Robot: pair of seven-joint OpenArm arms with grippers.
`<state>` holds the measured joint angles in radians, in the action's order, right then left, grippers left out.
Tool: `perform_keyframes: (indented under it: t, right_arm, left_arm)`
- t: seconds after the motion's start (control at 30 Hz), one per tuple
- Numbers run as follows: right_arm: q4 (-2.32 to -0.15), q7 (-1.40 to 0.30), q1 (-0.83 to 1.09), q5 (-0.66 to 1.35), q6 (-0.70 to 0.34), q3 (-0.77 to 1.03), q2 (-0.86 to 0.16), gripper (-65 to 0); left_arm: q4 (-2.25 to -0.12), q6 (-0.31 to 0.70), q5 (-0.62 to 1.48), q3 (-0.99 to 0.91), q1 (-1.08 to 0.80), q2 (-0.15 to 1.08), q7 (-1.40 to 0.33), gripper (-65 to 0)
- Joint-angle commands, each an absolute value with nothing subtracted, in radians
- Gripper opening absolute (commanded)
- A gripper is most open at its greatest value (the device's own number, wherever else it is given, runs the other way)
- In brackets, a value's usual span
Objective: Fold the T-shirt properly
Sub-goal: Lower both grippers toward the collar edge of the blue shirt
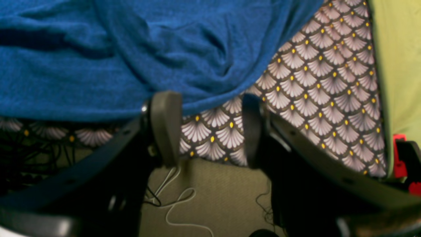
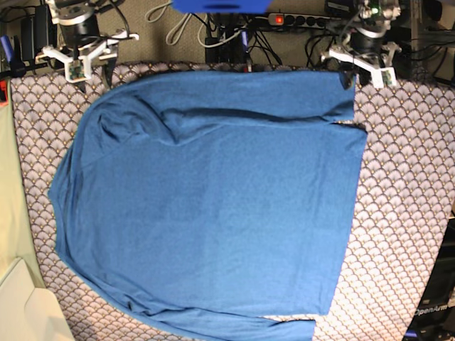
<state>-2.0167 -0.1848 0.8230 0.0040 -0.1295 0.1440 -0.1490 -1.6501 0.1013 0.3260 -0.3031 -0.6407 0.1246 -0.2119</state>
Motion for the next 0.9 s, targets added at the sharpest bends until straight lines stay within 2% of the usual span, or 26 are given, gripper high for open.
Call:
perform_keyframes:
  t: [0.0,0.37,0.43,0.5,0.53,0.6,0.7,0.77,0.87]
  right_arm:
    - [-2.031,-0.163,0.829,-0.001,-0.136,0.157,-0.156,-34.6]
    - [-2.031,-0.163,0.808,-0.001,-0.139,0.189,-0.156,-34.4]
    - [-2.029,-0.165,0.8,-0.001,-0.142,0.188,-0.156,-34.4]
    - [-2.026,-0.165,0.799,-0.001,-0.165,0.188,-0.154,-34.4]
    - [-2.025,-0.165,0.792,0.001,-0.168,0.188,-0.153,-34.4]
    - [-2.022,-0.171,0.769,0.001,-0.17,0.188,-0.151,-34.4]
    - [-2.008,-0.254,0.72,0.004,-0.171,0.186,-0.151,-34.4]
    - [-2.002,-0.315,0.674,0.005,-0.174,0.186,-0.151,-34.6]
    - [-2.002,-0.392,0.616,0.005,-0.234,0.191,-0.148,-34.7]
  left_arm:
    - [-1.659,0.104,0.331,-0.306,-0.653,0.13,-0.202,-40.3]
    - [-1.647,0.104,0.331,-0.306,-0.654,0.107,-0.202,-41.1]
    - [-1.647,0.104,0.331,-0.305,-0.654,0.105,-0.202,-46.8]
    - [-1.647,0.105,0.331,-0.305,-0.651,0.104,-0.203,-61.6]
    - [-1.647,0.105,0.331,-0.305,-0.651,0.104,-0.203,-65.0]
    - [-1.647,0.105,0.331,-0.305,-0.651,0.104,-0.203,-62.5]
    - [-1.647,0.105,0.331,-0.305,-0.651,0.104,-0.203,-65.0]
    - [-1.647,0.105,0.331,-0.305,-0.651,0.105,-0.203,-64.4]
    - [-1.647,0.105,0.331,-0.305,-0.651,0.105,-0.203,-64.4]
